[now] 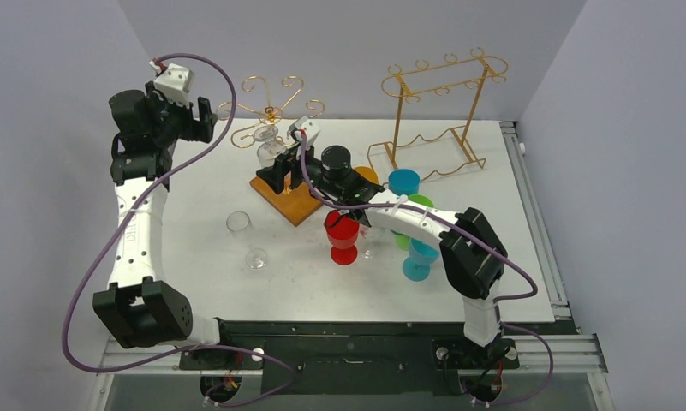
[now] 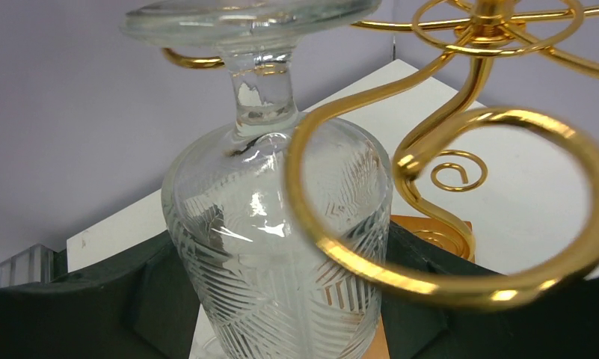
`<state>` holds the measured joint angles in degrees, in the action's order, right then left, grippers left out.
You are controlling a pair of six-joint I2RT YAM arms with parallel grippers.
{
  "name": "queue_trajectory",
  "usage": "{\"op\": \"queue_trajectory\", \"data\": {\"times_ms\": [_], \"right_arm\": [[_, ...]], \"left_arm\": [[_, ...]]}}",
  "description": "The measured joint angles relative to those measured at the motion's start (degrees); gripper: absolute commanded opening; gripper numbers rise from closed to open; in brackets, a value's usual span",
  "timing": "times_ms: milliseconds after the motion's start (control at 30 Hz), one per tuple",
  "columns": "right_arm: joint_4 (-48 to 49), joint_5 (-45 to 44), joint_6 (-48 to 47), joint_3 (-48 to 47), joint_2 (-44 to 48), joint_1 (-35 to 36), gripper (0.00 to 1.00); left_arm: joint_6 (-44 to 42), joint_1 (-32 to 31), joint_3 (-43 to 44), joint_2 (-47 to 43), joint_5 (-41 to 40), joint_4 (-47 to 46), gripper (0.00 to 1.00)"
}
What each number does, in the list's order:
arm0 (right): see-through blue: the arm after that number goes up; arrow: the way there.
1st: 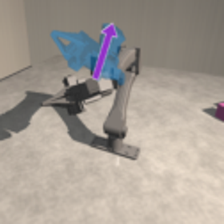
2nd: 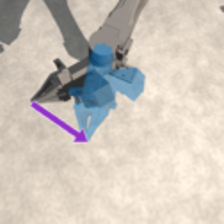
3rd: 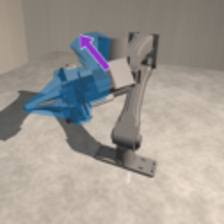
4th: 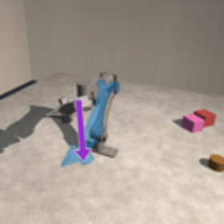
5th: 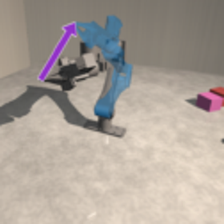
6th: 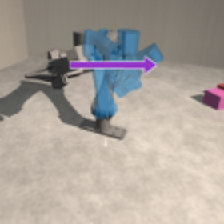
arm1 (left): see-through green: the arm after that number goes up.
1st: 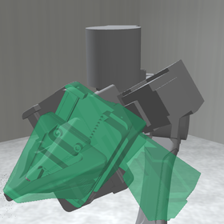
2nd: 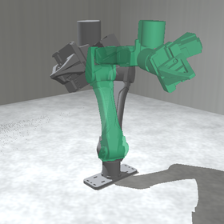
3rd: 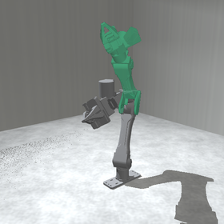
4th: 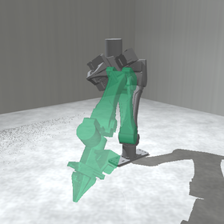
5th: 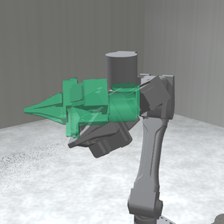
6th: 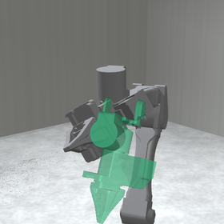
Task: Place the wine glass upside down on the wine glass rack
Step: Turn the wine glass upside down at the wine rack.
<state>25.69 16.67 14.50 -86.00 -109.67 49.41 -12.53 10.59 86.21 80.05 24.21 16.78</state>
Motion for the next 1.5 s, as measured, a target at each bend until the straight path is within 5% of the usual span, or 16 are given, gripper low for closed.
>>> {"op": "queue_trajectory", "data": {"times_ms": [267, 500, 733, 1233, 1500], "right_arm": [[0.1, -1.0, 1.1, -0.9, -1.2, -0.5, 0.01], [2.1, -2.6, 1.4, 2.3, -0.8, -0.7, 0.01], [3.4, -3.4, 1.9, 9.3, 4.5, -2.2, 0.01], [3.1, -3.3, 2.7, 14.4, 9.3, -3.7, 0.0], [2.5, -3.3, 2.8, 18.4, 12.2, -1.0, 0.0]], "left_arm": [[0.5, 0.2, 0.0, 3.8, 2.1, -1.0, 0.67], [3.3, 1.1, 0.0, 6.4, 9.4, -2.9, 0.26], [6.3, 1.2, 0.0, 8.3, 14.6, -6.1, 0.33], [11.0, 1.2, -6.7, 4.7, 18.7, -13.9, 0.02], [13.3, 1.2, -10.6, -0.7, 20.0, -14.4, 0.01]]}}
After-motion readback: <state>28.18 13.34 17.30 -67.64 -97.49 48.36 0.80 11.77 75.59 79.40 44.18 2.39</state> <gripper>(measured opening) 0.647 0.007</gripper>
